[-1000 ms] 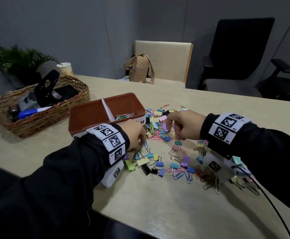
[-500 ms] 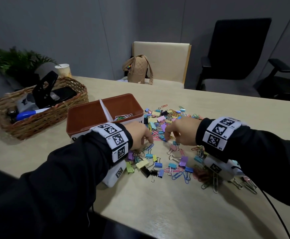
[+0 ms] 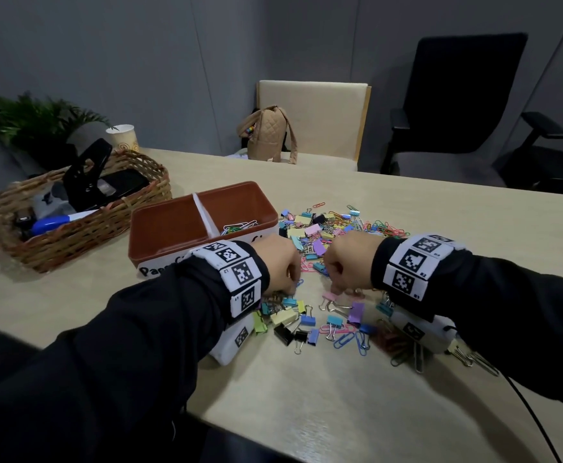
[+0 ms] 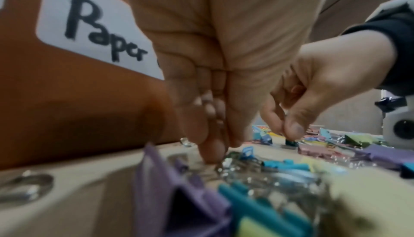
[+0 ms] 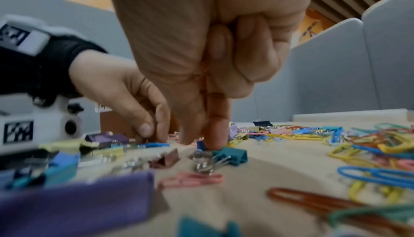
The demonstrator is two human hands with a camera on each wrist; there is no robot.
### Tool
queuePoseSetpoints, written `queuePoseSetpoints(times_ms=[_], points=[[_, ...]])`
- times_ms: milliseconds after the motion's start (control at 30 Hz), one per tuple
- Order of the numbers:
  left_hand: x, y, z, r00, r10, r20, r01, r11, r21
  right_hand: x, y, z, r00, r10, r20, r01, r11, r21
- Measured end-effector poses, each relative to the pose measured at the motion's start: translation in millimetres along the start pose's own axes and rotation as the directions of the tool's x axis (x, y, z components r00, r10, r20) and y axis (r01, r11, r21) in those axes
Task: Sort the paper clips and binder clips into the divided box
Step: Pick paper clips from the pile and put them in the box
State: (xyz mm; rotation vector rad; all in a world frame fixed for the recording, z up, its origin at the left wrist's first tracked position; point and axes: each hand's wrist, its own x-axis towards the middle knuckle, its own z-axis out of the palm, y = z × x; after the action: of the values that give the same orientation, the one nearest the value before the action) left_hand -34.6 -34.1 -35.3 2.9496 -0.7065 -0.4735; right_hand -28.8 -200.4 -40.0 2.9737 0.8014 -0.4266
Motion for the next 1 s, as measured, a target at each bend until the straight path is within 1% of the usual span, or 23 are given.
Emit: queuePoseSetpoints(times_ms=[67, 133, 200, 267, 367, 433, 500, 667, 733, 800, 867, 933, 1000], points=[[0.3, 4.1, -0.4, 1.0, 0.01, 0.018, -0.01, 0.999, 0.036, 0.1, -1.6, -0.2, 0.999, 0.014, 0.039, -0.013, 1.0, -0.01], [2.2, 7.4, 0.5, 1.0, 0.018, 0.019, -0.019, 0.998, 0.057, 0.9, -3.0, -2.9, 0.998, 0.042, 0.048, -0.041, 0.999, -0.022], [4.4, 9.2, 2.1, 1.0, 0.004, 0.021, -0.004, 0.999, 0.042, 1.7, -4.7, -3.4, 0.996, 0.071, 0.059, -0.068, 0.996, -0.051], [4.2, 9.0, 3.1, 0.999, -0.027, 0.019, 0.027, 0.999, 0.024, 3.5, -7.0, -1.4, 0.995, 0.069, 0.073, -0.064, 0.996, -0.068], [-0.1, 4.4, -1.4, 0.996, -0.081, -0.028, 0.08, 0.996, -0.032, 3.5, -8.8, 1.6, 0.998, 0.032, 0.049, -0.028, 0.997, -0.071], [-3.1, 1.7, -7.1, 0.995, -0.099, -0.017, 0.098, 0.993, -0.059, 1.1, -8.5, 0.1, 1.0, 0.022, 0.016, -0.021, 0.999, -0.034], [-3.6, 2.7, -10.7, 0.996, -0.088, 0.007, 0.088, 0.996, -0.026, -1.0, -8.3, -2.0, 1.0, 0.01, 0.013, -0.01, 1.0, -0.008], [2.6, 20.7, -3.8, 0.999, -0.047, 0.015, 0.045, 0.993, 0.108, -0.6, -8.9, -2.3, 0.998, -0.009, 0.057, 0.013, 0.998, -0.064], [3.9, 24.1, -2.2, 0.999, -0.037, 0.023, 0.034, 0.992, 0.123, 0.0, -10.6, -0.9, 0.996, -0.002, 0.085, 0.01, 0.995, -0.096], [7.4, 24.6, -1.7, 0.998, -0.003, 0.062, -0.007, 0.987, 0.16, -1.0, -12.5, -0.4, 0.992, -0.009, 0.124, 0.023, 0.993, -0.116], [9.7, 25.3, -1.8, 0.995, 0.013, 0.103, -0.033, 0.981, 0.192, -3.4, -14.0, 0.4, 0.993, -0.036, 0.116, 0.051, 0.991, -0.123], [13.1, 25.5, -2.4, 0.995, 0.04, 0.095, -0.058, 0.978, 0.199, -5.4, -11.6, 1.1, 0.995, -0.059, 0.08, 0.066, 0.994, -0.083], [13.8, 25.0, -2.4, 0.996, 0.044, 0.075, -0.058, 0.982, 0.182, -7.8, -7.7, 1.1, 0.996, -0.054, 0.067, 0.055, 0.998, -0.013]])
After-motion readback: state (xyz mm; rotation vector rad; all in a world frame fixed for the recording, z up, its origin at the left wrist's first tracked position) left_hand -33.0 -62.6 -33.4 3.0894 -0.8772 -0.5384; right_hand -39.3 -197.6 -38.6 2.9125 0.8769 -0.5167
